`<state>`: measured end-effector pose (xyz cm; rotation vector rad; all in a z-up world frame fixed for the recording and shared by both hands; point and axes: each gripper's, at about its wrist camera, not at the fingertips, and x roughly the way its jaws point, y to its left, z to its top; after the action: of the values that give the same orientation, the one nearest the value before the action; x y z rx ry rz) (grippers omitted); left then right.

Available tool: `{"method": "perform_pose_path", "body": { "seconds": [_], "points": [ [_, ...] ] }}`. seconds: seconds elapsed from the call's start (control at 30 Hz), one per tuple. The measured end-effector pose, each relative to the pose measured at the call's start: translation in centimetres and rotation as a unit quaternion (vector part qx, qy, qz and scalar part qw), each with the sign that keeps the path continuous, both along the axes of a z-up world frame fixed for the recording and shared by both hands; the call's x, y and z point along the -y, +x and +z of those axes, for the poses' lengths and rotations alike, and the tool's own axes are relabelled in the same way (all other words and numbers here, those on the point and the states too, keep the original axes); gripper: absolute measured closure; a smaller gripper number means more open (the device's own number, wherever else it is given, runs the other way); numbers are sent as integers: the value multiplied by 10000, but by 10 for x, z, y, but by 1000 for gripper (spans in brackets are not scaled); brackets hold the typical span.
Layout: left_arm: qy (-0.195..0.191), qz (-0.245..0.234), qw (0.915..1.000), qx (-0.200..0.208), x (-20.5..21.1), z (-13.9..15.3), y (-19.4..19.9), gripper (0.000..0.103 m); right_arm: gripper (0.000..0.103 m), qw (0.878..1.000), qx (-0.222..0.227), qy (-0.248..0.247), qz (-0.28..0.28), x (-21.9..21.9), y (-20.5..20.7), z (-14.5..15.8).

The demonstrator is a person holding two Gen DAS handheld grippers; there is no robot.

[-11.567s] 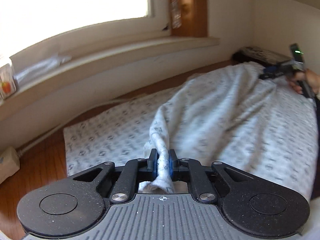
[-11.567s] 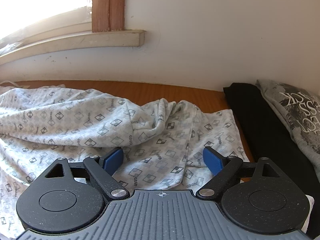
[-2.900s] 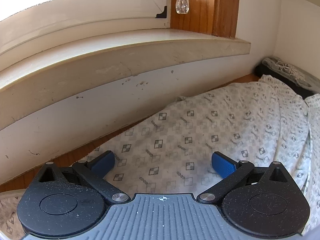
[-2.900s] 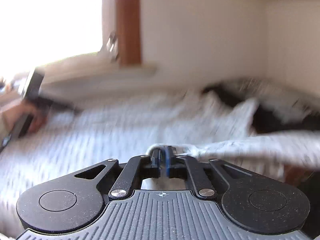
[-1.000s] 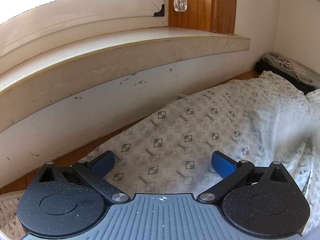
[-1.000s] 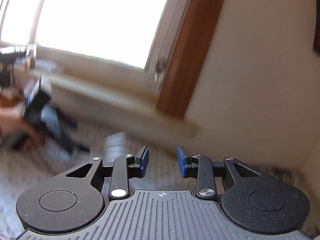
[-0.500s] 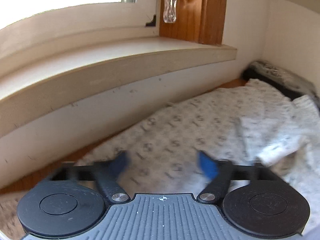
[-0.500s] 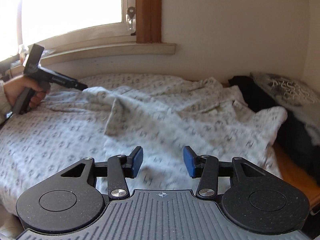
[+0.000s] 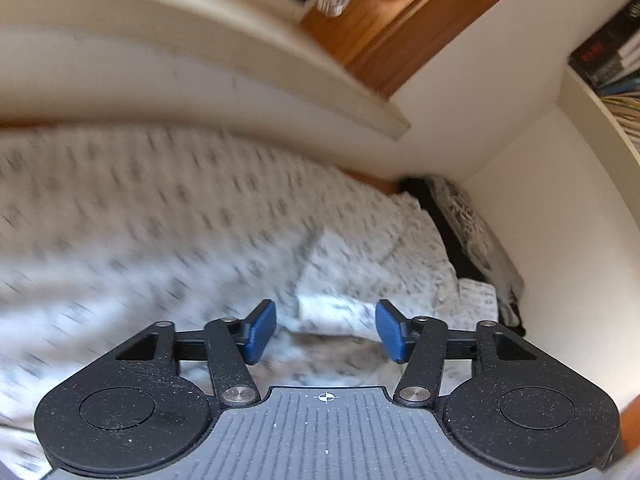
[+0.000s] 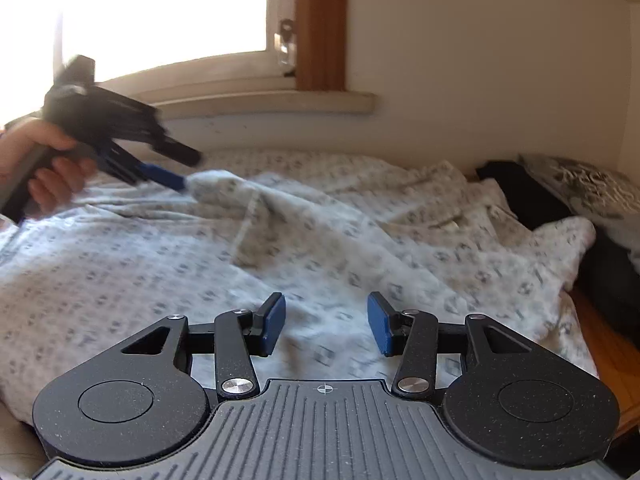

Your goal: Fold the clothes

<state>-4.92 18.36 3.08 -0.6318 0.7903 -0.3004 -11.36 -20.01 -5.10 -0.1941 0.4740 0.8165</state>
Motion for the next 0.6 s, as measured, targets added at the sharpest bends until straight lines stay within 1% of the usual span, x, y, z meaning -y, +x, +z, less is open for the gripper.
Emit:
{"method": "perform_pose_path", "body": {
  "seconds": [0.03, 0.17, 0.23, 0.27, 0.3, 0.37, 0.4, 0.43, 0.47, 0.53, 0.6],
  "points": [
    [0, 31, 10000, -47, 4, -3, 3, 43, 57, 10000, -18, 15, 64, -1, -4, 1],
    [13, -29, 10000, -2, 15, -5, 11, 43, 57, 9987, -319, -82, 388, -3, -17, -1],
    [219, 28, 9996, 161, 20, -3, 12, 48, 57, 9977, -327, -340, 481, -2, -25, -3],
    [324, 78, 9991, 258, 21, -2, 12, 55, 57, 9973, -265, -443, 514, -1, -30, -3],
    [382, 145, 9986, 351, 22, -1, 12, 69, 57, 9970, -256, -497, 530, 1, -33, -3],
    [539, 149, 9970, 542, 26, 1, 16, 78, 59, 9959, -266, -654, 566, 3, -38, 0],
    [591, 78, 9965, 588, 28, 2, 17, 89, 60, 9952, -247, -750, 581, 3, -40, 2],
    [650, 39, 9958, 643, 30, 3, 18, 89, 69, 9947, -242, -807, 583, 4, -41, 3],
    [696, 45, 9949, 729, 30, 6, 16, 91, 86, 9945, -248, -838, 584, 5, -41, 4],
    [779, 55, 9929, 900, 31, 13, 11, 92, 99, 9939, -264, -889, 590, 5, -42, 6],
    [728, 48, 9918, 1048, 28, 24, 3, 92, 100, 9941, -265, -879, 583, 7, -42, 10]
  ]
}}
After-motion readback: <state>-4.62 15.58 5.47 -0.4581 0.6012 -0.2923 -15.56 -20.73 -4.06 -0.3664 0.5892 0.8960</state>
